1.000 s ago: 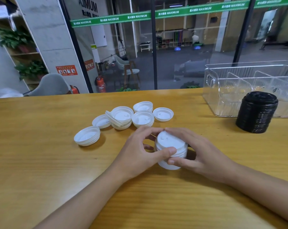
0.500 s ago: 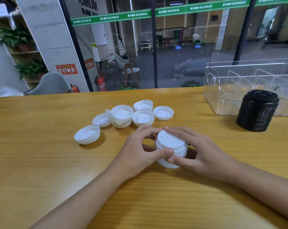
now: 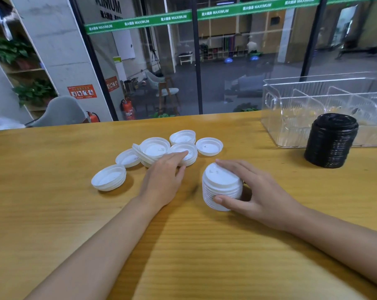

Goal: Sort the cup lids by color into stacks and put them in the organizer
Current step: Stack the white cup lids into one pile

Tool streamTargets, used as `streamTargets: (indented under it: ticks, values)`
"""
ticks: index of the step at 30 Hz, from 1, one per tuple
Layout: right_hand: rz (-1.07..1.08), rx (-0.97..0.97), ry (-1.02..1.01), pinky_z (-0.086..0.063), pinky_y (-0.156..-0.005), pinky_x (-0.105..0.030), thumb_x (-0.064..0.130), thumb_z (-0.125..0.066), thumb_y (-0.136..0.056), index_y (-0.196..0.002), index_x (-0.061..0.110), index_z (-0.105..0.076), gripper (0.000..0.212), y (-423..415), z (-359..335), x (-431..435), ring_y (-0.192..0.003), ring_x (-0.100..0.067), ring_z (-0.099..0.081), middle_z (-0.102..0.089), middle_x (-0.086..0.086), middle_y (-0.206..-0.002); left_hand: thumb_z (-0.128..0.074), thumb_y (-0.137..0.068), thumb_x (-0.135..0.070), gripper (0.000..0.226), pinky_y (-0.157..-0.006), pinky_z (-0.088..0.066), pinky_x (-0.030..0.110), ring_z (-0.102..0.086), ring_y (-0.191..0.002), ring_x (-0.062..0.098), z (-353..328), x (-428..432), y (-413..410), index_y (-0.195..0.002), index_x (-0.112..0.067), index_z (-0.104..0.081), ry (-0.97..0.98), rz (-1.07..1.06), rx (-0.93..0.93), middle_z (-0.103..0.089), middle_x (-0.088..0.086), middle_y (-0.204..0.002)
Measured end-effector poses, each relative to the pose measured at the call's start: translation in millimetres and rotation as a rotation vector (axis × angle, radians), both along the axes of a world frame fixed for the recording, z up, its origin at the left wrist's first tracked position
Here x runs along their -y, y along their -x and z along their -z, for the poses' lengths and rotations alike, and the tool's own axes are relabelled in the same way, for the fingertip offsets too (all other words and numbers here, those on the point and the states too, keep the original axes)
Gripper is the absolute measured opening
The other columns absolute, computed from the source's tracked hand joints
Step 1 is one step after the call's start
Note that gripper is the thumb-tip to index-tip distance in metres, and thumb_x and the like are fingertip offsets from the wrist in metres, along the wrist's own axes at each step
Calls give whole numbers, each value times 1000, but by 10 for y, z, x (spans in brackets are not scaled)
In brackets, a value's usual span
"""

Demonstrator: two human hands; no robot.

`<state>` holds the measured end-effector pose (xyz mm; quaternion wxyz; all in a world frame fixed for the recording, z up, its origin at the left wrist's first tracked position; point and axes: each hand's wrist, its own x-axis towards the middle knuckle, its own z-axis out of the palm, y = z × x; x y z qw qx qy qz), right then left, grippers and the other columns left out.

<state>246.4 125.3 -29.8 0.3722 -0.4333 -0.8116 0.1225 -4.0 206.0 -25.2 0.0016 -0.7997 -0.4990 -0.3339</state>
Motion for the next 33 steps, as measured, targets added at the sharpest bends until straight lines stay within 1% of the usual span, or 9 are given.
streamTargets:
  ticks: [4, 10, 13, 14, 17, 21, 25, 30, 33]
  values:
    - [-5, -6, 11, -34, -111, -11, 62, -69, -90, -153, 27, -50, 75, 10, -14, 9, -138, 3, -50, -52, 20, -148, -66, -102, -14, 28, -85, -58, 45, -71, -106, 24, 17, 15, 15, -127, -19, -75, -46, -44, 16, -78, 0, -112]
    - [-4, 0, 21, -35, -112, -12, 63, -68, -90, -153, 28, -50, 75, 10, -23, 24, -138, 2, -50, -52, 22, -147, -79, -89, 1, 19, -81, -60, 40, -73, -90, 20, 37, -20, 60, -104, -9, -80, -105, 20, 93, -77, 2, -96]
    - [1, 6, 17, -34, -111, -11, 63, -68, -90, -153, 28, -50, 74, 10, -27, 23, -138, 3, -50, -52, 22, -147, -82, -86, -2, 19, -81, -54, 24, -67, -85, 14, 13, -2, 61, -103, -10, -79, -96, 14, 127, -73, -2, -93]
    - [1, 4, 19, -34, -111, -11, 62, -69, -90, -153, 28, -50, 74, 11, -27, 21, -138, 2, -50, -52, 21, -147, -83, -85, -4, 19, -79, -48, 15, -63, -81, 8, -4, 18, 62, -103, -10, -79, -98, 12, 147, -70, -4, -91]
    - [0, 7, 26, -35, -111, -12, 61, -69, -91, -153, 28, -49, 73, 9, -23, 22, -137, 1, -50, -53, 20, -147, -88, -81, -11, 23, -79, -41, 4, -58, -79, -8, -63, 110, 73, -102, -11, -80, -107, 25, 227, -64, -12, -89]
    - [8, -6, 43, -38, -110, -15, 64, -63, -92, -152, 30, -51, 70, 6, -37, 35, -136, 0, -51, -54, 22, -144, -86, -86, -17, 26, -82, -51, 16, -64, -88, 1, -173, 285, 83, -112, -17, -80, -91, 10, 349, -73, -14, -97]
    - [11, -42, 48, -43, -108, -19, 65, -64, -92, -148, 29, -55, 67, 9, -41, 49, -132, 0, -54, -56, 24, -139, -83, -90, -22, 28, -79, -55, 17, -73, -89, 5, -372, 459, 70, -118, -21, -79, -33, -9, 595, -78, -16, -101]
    - [6, -62, 57, -41, -104, -12, 60, -70, -93, -156, 36, -41, 73, 15, -47, 45, -131, 5, -53, -55, 27, -143, -78, -95, -18, 30, -70, -61, 22, -76, -72, 9, -471, 603, -35, -125, -19, -75, 259, 81, 915, -78, 1, -98]
    - [-28, -89, 93, -42, -104, -13, 50, -73, -93, -161, 38, -30, 82, 16, -57, 41, -134, 3, -54, -54, 26, -149, -75, -96, -17, 36, -72, -65, 31, -75, -72, 11, -427, 654, -134, -132, -20, -71, 414, 179, 947, -73, 11, -97]
